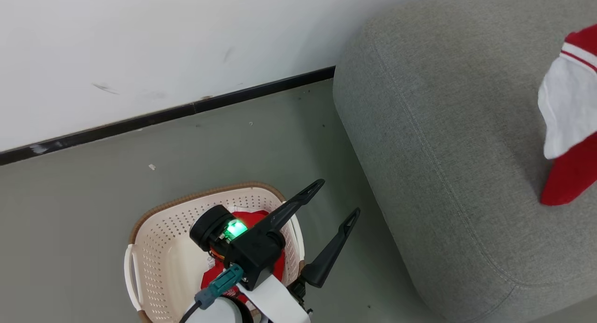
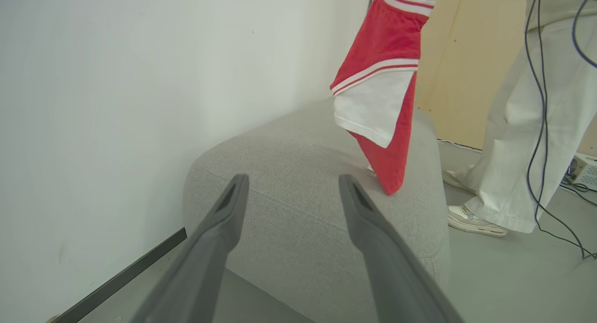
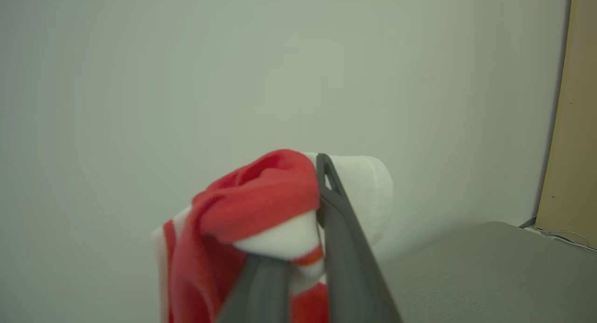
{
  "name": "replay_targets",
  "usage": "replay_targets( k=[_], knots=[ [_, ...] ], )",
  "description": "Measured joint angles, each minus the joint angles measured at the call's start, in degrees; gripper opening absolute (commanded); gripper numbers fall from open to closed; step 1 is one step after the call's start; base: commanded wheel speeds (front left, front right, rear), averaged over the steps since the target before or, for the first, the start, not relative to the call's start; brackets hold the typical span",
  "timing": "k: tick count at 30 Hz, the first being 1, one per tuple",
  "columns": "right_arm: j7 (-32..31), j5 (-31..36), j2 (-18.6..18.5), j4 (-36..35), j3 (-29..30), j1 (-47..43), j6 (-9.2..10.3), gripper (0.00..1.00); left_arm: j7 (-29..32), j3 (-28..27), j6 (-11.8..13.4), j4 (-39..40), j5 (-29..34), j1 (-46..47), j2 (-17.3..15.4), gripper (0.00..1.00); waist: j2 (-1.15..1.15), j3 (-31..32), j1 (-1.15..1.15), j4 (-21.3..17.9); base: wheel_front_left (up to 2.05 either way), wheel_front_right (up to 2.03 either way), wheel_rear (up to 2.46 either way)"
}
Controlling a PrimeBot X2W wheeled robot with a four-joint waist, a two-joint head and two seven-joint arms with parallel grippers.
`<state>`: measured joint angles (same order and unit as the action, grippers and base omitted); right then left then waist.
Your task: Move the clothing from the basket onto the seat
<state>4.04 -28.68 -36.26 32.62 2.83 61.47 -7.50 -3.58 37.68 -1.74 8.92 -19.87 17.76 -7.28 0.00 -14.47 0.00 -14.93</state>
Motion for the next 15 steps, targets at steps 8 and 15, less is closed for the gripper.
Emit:
replay_targets(
  k=[8,15],
  knots=[
    [2.22,0.09,1.70,4.15,-1.45,-2.18,0.00,0.00,1.07,0.27,-0.45,0.54,0.33,0.93,0.02,1.00,0.00,-2.67,0.00,0.85,0.00,0.00,0.00],
    [4.27,0.43,6.56,11.14,-2.02,-12.44,0.00,0.00,1.83,-0.04,-0.45,0.88,0.83,2.77,-0.30,1.00,0.00,-5.06,0.00,1.46,0.00,0.00,0.00]
  ],
)
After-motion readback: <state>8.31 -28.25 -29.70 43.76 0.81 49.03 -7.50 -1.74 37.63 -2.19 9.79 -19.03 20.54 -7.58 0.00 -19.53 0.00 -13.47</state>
